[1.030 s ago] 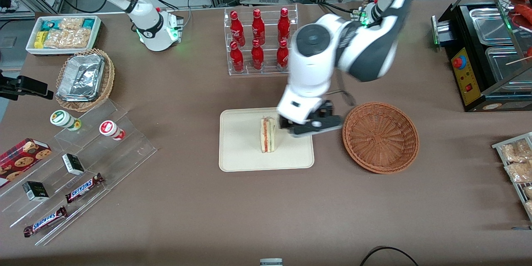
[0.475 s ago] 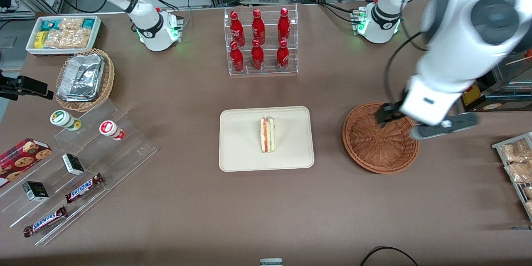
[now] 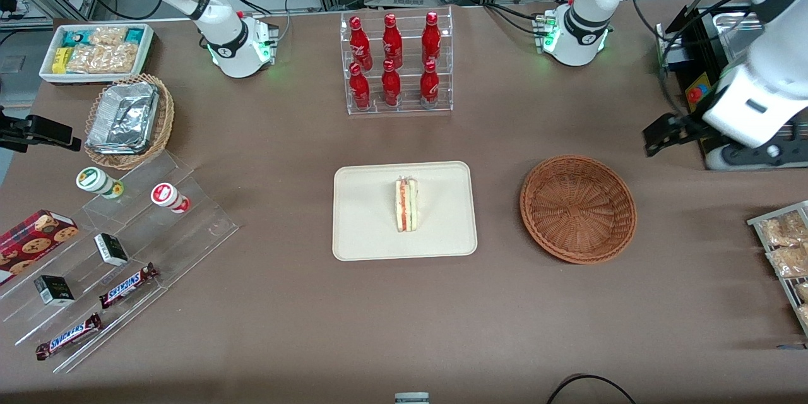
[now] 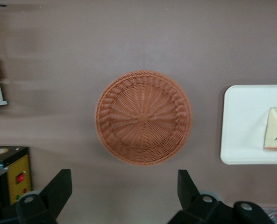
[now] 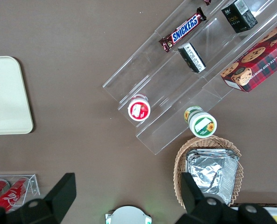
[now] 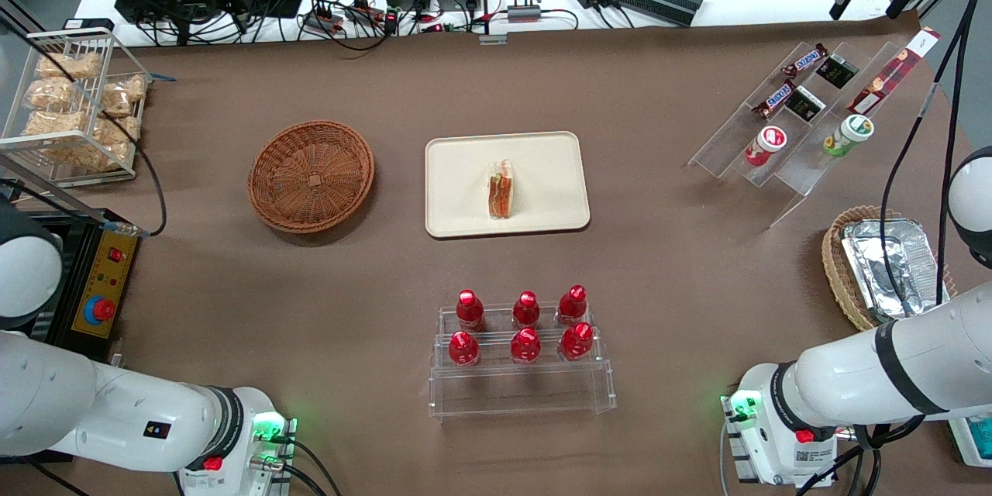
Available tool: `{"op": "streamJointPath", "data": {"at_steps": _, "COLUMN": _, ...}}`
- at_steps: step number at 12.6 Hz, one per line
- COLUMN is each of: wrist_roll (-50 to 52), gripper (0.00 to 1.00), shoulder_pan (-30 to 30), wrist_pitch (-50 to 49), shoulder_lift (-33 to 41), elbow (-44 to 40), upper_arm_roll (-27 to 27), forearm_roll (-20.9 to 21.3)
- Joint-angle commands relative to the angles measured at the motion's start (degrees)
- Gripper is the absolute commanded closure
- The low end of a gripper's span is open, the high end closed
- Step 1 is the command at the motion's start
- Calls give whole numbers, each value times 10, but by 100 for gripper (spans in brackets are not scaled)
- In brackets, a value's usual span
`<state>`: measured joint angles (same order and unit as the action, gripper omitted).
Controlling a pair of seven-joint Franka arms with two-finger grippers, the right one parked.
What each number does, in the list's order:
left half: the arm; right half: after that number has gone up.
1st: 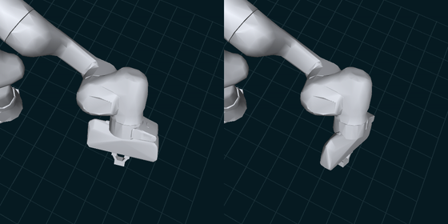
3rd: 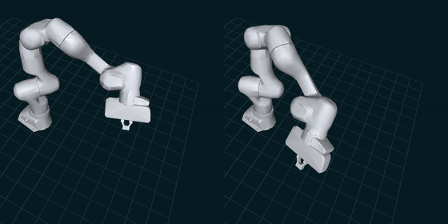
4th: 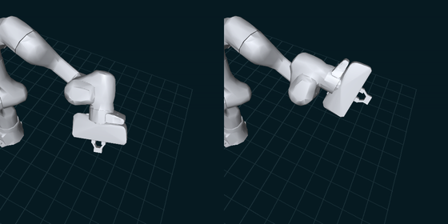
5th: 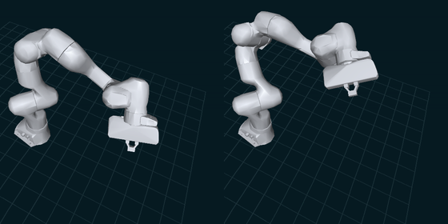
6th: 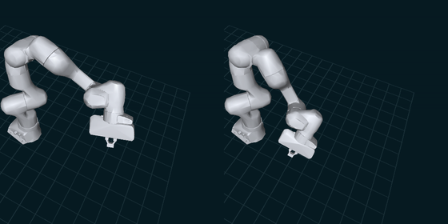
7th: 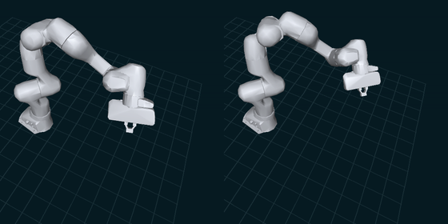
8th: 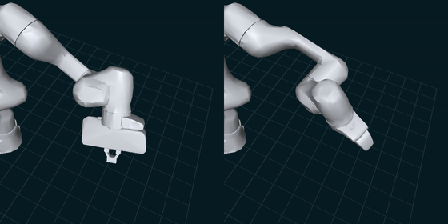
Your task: Place sandwich from basket to tray
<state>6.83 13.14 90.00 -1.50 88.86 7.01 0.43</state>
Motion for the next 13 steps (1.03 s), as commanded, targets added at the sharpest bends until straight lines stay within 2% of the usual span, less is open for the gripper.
{"op": "streamJointPath", "data": {"at_steps": 1, "wrist_roll": -44, "gripper": 0, "shoulder_pan": -19, "wrist_pitch": -16, "shoulder_lift": 26, "elbow": 17, "upper_arm_roll": -6, "forearm_roll": -2}}
{"op": "streamJointPath", "data": {"at_steps": 3, "wrist_roll": -55, "gripper": 0, "shoulder_pan": -60, "wrist_pitch": -18, "shoulder_lift": 16, "elbow": -3, "upper_arm_roll": -23, "forearm_roll": 0}}
{"op": "streamJointPath", "data": {"at_steps": 5, "wrist_roll": -60, "gripper": 0, "shoulder_pan": -115, "wrist_pitch": -18, "shoulder_lift": 12, "elbow": -23, "upper_arm_roll": -69, "forearm_roll": 3}}
{"op": "streamJointPath", "data": {"at_steps": 7, "wrist_roll": -60, "gripper": 0, "shoulder_pan": -124, "wrist_pitch": -20, "shoulder_lift": 6, "elbow": -26, "upper_arm_roll": -76, "forearm_roll": 8}}
{"op": "streamJointPath", "data": {"at_steps": 9, "wrist_roll": -64, "gripper": 0, "shoulder_pan": -122, "wrist_pitch": -38, "shoulder_lift": 2, "elbow": -25, "upper_arm_roll": -81, "forearm_roll": 47}}
{"op": "streamJointPath", "data": {"at_steps": 11, "wrist_roll": -65, "gripper": 0, "shoulder_pan": -119, "wrist_pitch": -38, "shoulder_lift": 2, "elbow": -26, "upper_arm_roll": -86, "forearm_roll": 44}}
{"op": "streamJointPath", "data": {"at_steps": 13, "wrist_roll": -66, "gripper": 0, "shoulder_pan": -121, "wrist_pitch": -38, "shoulder_lift": 3, "elbow": -27, "upper_arm_roll": -83, "forearm_roll": 14}}
